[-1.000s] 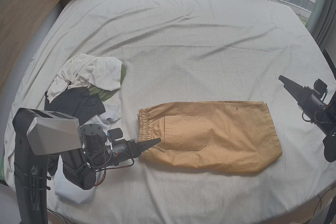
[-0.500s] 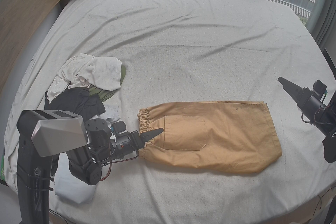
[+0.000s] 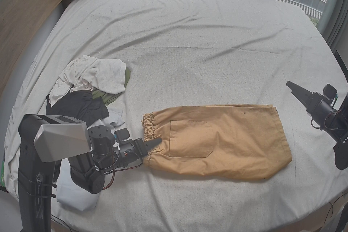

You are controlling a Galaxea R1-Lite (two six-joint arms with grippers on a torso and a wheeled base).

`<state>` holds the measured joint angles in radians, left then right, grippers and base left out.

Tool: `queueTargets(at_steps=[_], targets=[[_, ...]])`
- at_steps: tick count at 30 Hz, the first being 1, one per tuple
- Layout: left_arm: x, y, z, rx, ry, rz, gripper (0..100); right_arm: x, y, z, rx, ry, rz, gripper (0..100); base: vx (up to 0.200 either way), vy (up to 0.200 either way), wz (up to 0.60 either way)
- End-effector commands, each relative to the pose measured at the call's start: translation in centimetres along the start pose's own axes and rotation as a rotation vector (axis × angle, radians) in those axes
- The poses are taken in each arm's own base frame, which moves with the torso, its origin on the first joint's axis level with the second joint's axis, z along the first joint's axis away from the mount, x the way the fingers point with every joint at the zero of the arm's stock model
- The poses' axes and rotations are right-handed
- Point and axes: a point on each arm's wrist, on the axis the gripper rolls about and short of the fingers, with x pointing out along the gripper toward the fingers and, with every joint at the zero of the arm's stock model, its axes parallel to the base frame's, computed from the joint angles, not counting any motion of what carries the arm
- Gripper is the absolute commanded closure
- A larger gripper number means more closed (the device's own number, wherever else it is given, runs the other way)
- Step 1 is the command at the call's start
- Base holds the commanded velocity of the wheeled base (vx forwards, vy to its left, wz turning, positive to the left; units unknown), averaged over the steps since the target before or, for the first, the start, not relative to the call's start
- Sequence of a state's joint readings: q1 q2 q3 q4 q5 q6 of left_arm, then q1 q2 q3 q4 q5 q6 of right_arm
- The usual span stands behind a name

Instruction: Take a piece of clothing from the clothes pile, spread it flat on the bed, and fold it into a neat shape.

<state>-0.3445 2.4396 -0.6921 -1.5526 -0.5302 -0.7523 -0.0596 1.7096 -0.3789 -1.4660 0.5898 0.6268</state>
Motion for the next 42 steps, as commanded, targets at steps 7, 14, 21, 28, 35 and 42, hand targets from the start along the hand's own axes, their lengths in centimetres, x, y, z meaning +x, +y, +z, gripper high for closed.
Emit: queueTargets(at_steps=[7,14,21,28,35,42], targets=[[-5.2,-2.3,0.5,-0.027,-0.003,0.059,100,0.1,0.0,-0.2,0.003,0.008,0.002,0,0.0,0.0,0.0],[-8.2,-1.6,-1.0,-0.031,0.045,0.151,100,0.1,0.2,-0.3,0.005,0.011,0.01,0,0.0,0.0,0.0],[-10.6,-1.3,0.0,-0.007,0.014,0.181,100,0.1,0.2,-0.3,0.007,0.013,0.008,0,0.0,0.0,0.0],[-12.6,-1.0,0.4,-0.033,0.005,0.189,100,0.1,0.2,-0.3,0.006,0.011,0.008,0,0.0,0.0,0.0],[-14.6,-0.4,0.6,-0.068,-0.002,0.204,100,0.1,0.2,-0.3,0.006,0.011,0.008,0,0.0,0.0,0.0],[-16.0,0.1,1.0,-0.09,-0.016,0.207,100,0.1,0.2,-0.3,0.006,0.011,0.008,0,0.0,0.0,0.0]])
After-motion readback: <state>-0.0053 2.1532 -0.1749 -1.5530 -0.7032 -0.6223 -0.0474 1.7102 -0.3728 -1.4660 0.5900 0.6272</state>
